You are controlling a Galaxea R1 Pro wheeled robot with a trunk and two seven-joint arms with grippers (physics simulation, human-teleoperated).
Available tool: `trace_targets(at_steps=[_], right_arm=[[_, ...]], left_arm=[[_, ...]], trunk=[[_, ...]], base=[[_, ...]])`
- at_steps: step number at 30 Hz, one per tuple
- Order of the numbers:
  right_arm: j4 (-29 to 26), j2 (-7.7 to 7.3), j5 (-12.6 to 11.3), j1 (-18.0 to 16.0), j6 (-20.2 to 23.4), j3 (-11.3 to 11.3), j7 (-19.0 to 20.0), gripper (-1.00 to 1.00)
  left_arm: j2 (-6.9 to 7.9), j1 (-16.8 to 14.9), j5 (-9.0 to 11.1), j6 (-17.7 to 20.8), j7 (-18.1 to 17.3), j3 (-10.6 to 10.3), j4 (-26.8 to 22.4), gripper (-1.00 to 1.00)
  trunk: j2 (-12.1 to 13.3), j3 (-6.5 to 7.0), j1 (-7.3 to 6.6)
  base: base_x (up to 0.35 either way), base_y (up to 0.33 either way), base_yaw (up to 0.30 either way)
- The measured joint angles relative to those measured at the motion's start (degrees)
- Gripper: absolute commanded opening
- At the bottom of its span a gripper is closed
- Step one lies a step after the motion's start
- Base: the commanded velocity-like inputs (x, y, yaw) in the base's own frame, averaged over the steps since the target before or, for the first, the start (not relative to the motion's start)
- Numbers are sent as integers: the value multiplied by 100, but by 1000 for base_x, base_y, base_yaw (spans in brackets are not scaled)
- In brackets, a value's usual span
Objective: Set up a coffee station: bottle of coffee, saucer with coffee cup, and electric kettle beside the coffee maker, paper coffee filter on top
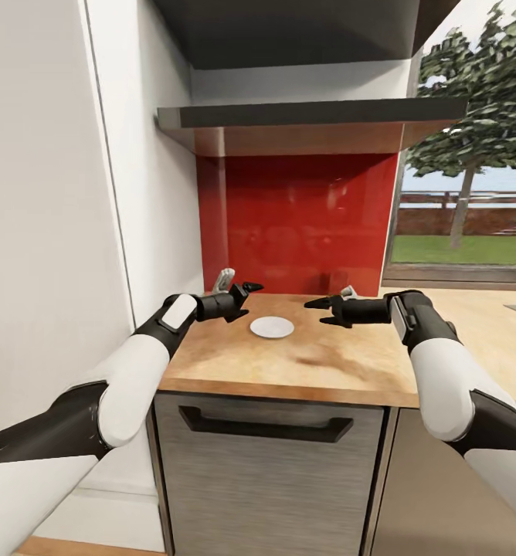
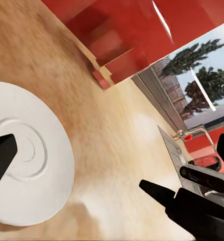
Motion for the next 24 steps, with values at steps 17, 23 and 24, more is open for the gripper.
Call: trace_targets(at_steps=[17, 23, 24], right_arm=[[2, 111, 9, 0, 0, -5, -7, 100], [8, 112, 9, 3, -2, -5, -7, 100], [9, 112, 9, 6, -4, -5, -7, 100]], left_arm=[[-1, -1, 8, 6, 10, 16, 507, 100], [-1, -1, 8, 7, 15, 17, 521, 100], [-1, -1, 8, 2, 16, 18, 523, 100]], trunk=[[0, 0, 1], [0, 0, 1], [0, 0, 1]], base=[[8, 0, 0], [0, 0, 0], [0, 0, 0]])
